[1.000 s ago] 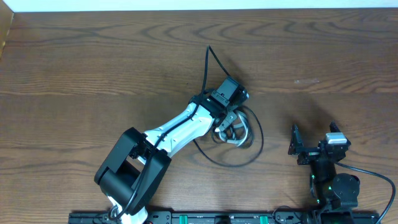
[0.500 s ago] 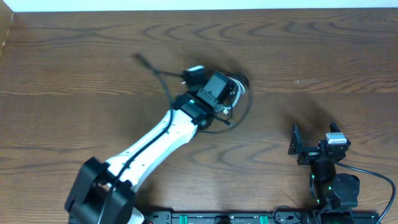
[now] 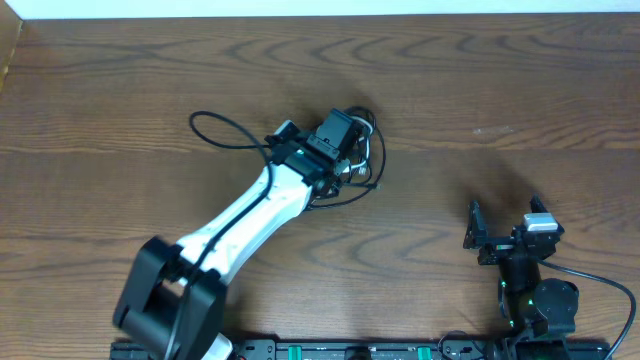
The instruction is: Untangle cables
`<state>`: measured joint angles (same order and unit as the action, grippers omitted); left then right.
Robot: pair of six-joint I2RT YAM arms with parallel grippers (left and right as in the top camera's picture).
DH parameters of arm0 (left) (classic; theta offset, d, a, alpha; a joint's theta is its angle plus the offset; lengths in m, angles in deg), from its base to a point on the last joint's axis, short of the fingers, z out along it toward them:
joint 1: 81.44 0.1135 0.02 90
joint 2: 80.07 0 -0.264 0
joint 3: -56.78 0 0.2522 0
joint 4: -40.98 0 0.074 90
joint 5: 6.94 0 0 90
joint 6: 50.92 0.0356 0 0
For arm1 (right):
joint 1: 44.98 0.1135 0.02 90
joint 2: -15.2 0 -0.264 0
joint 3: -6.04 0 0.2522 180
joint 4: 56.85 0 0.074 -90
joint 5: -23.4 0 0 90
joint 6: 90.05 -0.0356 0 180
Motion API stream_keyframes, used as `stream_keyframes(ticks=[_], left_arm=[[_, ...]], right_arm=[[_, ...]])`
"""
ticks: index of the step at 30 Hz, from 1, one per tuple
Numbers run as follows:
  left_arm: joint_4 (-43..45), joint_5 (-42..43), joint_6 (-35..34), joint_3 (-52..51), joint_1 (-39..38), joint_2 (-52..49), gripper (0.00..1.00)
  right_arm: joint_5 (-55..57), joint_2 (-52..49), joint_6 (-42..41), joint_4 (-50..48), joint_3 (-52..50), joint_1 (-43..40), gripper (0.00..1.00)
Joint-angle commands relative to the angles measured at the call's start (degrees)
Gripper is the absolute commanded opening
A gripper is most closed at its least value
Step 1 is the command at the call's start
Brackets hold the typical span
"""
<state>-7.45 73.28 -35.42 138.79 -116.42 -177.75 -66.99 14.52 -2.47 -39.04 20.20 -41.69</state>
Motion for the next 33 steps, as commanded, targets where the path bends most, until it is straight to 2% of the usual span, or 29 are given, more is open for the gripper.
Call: stream_keyframes(ticks=[1,2,4,5,8,10,11,15,16,18,19,20,21,22,24,27,30,33], left_arm=[[-0.85,-0.96,0.96,0.48,-0.66,-3.76,0.17],[-0.90,-0.94,0.96,0.48,-0.98,-4.79,0.17],[-0.90,-0.50,0.98,0.48,-1.64,-6.56,0.41],[-1.05,1.07,1.27,0.48,-1.92,-7.19,0.57],[-1.09,5.22,4.57,0.57,-2.01,-7.19,0.74],[-1.09,6.38,8.20,0.74,-1.84,-6.51,0.78],[-1.18,6.38,13.40,0.96,-1.68,-5.33,0.82],[0.68,6.16,29.11,1.33,-0.90,-0.79,0.83],[2.29,6.14,36.39,1.33,-0.46,1.22,0.83],[4.35,6.14,45.55,1.33,0.00,3.63,0.83],[6.49,6.12,54.53,1.33,0.44,5.95,0.92],[7.30,6.14,57.66,1.33,0.59,6.64,0.98],[8.48,6.12,62.23,1.33,0.70,7.61,1.00],[9.51,6.05,65.90,1.33,0.85,8.15,0.98],[10.69,3.87,68.76,1.31,0.87,8.11,0.98],[10.67,-0.90,68.70,1.20,1.09,7.17,0.98],[9.31,-1.88,68.67,0.42,1.84,6.45,0.98],[3.13,-2.86,64.89,0.20,4.11,5.70,0.98]], right_arm=[[0.04,0.31,-0.52,0.28,-0.09,-0.42,0.99],[0.04,0.31,-0.52,0.26,-0.09,-0.42,0.99],[0.04,0.31,-0.52,0.28,-0.09,-0.42,0.99],[0.04,0.31,-0.52,0.28,-0.09,-0.42,0.99],[0.04,0.31,-0.52,0.28,-0.09,-0.42,0.99],[0.04,0.31,-0.52,0.26,-0.09,-0.42,0.99],[0.04,0.31,-0.52,0.28,-0.09,-0.42,0.99],[0.04,0.31,-0.52,0.26,-0.09,-0.42,0.99],[0.04,0.31,-0.52,0.26,-0.09,-0.42,0.99],[0.04,0.31,-0.52,0.26,-0.09,-0.42,0.99],[0.04,0.31,-0.52,0.28,-0.09,-0.42,0.99],[0.04,0.31,-0.52,0.28,-0.09,-0.42,0.99],[0.04,0.31,-0.52,0.26,-0.09,-0.42,0.99],[0.04,0.31,-0.52,0.28,-0.09,-0.42,0.99],[0.04,0.31,-0.52,0.26,-0.09,-0.42,0.99],[0.04,0.31,-0.52,0.28,-0.09,-0.42,0.99],[0.04,0.31,-0.52,0.26,-0.09,-0.42,0.99],[0.04,0.31,-0.52,0.28,-0.09,-0.42,0.99]])
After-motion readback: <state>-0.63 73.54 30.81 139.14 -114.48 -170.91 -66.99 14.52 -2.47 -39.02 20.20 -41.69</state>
